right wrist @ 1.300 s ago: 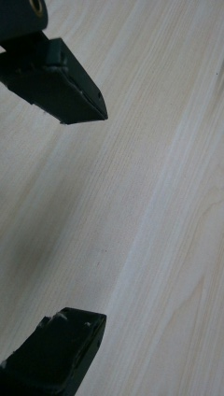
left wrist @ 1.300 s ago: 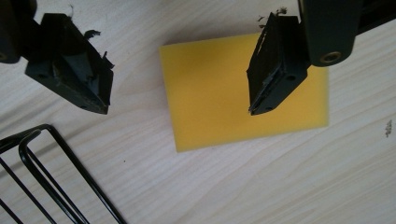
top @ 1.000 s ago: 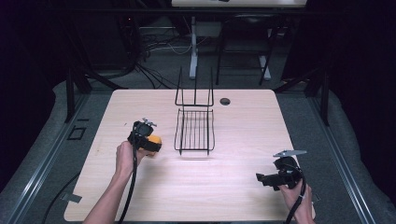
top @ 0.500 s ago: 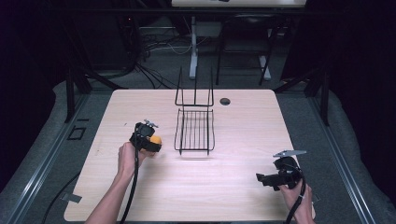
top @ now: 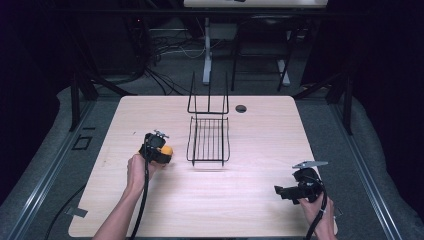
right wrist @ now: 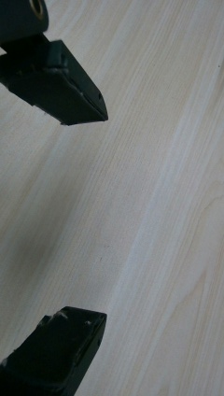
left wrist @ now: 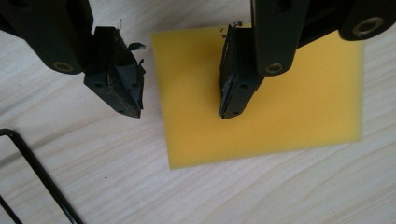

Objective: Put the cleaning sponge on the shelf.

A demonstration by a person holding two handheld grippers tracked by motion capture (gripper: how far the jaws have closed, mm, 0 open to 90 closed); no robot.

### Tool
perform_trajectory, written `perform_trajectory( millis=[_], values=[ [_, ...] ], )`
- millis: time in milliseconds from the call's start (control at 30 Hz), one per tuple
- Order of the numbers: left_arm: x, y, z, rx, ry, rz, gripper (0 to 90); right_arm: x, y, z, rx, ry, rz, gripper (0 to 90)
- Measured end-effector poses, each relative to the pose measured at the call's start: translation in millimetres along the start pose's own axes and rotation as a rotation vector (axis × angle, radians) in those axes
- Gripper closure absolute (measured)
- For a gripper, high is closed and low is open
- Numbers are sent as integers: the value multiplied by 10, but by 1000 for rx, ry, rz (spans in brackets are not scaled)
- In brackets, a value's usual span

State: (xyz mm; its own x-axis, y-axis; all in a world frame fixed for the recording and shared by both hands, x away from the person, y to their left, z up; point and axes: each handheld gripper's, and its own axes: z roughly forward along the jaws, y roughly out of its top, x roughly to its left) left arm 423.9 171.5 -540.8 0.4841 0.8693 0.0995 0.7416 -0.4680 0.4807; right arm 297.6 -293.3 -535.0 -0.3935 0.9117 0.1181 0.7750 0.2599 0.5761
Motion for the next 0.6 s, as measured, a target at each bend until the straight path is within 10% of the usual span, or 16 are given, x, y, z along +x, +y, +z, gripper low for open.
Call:
perform_trajectory(
  millis=[600],
  values=[
    [-37,-45,19,-20,57,18,686,-5,-9,-15,-8,-13,9,47]
  ],
)
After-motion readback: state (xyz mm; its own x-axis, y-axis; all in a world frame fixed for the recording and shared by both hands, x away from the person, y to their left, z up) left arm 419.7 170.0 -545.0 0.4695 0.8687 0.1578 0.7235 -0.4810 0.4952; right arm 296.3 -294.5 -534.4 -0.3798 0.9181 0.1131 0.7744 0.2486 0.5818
